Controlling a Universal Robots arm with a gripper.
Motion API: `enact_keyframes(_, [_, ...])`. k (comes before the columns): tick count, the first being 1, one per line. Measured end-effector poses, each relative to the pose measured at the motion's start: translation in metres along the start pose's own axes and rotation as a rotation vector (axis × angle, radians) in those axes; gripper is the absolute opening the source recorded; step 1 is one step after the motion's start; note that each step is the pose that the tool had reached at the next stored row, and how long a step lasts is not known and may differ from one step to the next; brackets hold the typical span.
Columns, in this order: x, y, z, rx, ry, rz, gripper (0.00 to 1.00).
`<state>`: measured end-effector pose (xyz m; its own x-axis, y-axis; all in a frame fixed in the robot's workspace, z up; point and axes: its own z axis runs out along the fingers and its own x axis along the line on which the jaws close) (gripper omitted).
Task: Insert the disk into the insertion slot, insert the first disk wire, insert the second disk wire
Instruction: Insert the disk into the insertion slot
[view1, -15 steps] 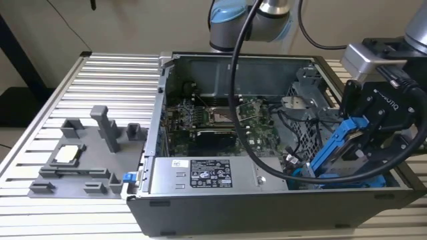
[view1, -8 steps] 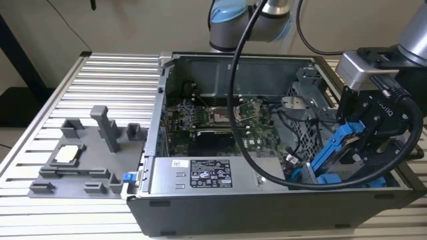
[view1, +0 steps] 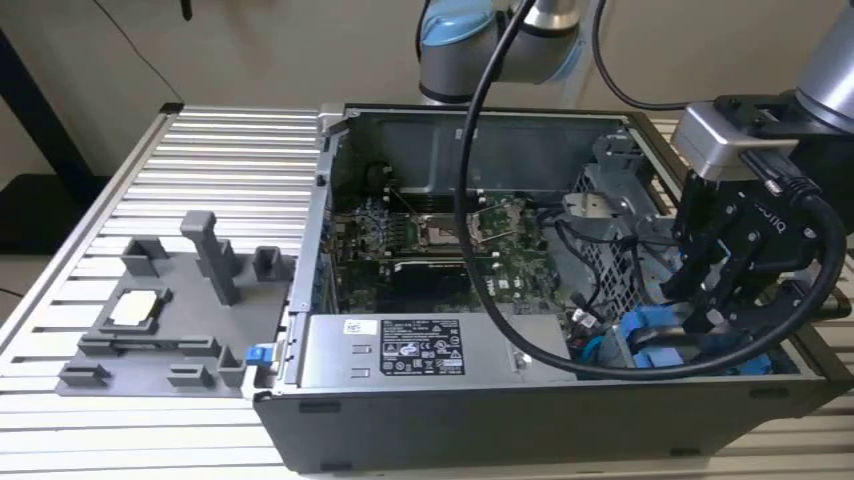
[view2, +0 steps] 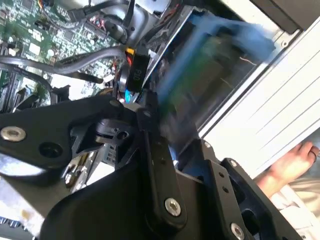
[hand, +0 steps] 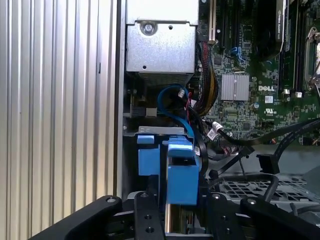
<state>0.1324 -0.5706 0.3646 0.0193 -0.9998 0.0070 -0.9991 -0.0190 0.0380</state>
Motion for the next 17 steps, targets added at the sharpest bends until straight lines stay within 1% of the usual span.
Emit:
enact_keyframes(3, [0.0,0.0001,-0.0005,0.0,0.0001,0.0,0.41])
enact_keyframes(4, [0.0001,0.0002,-0.0023,0.0,-0.0001,0.0,0.41])
enact_keyframes(8, [0.0001,0.0007,-0.0172,0.0,0.0006,0.0,0.41])
enact_keyframes(12, [0.0003,0.0014,-0.035,0.0,0.0019,0.0,0.41])
enact_keyframes(13, [0.0003,0.0015,-0.0381,0.0,0.0028,0.0,0.41])
enact_keyframes(14, [0.0002,0.0016,-0.0392,0.0,0.0029,0.0,0.41])
enact_keyframes(15, [0.0002,0.0015,-0.039,0.0018,0.0025,0.0,0.41])
enact_keyframes(16, [0.0003,0.0017,-0.039,0.0105,0.0002,0.0,0.41])
enact_keyframes(17, [0.0002,0.0021,-0.0391,0.0266,-0.0055,0.0,0.41])
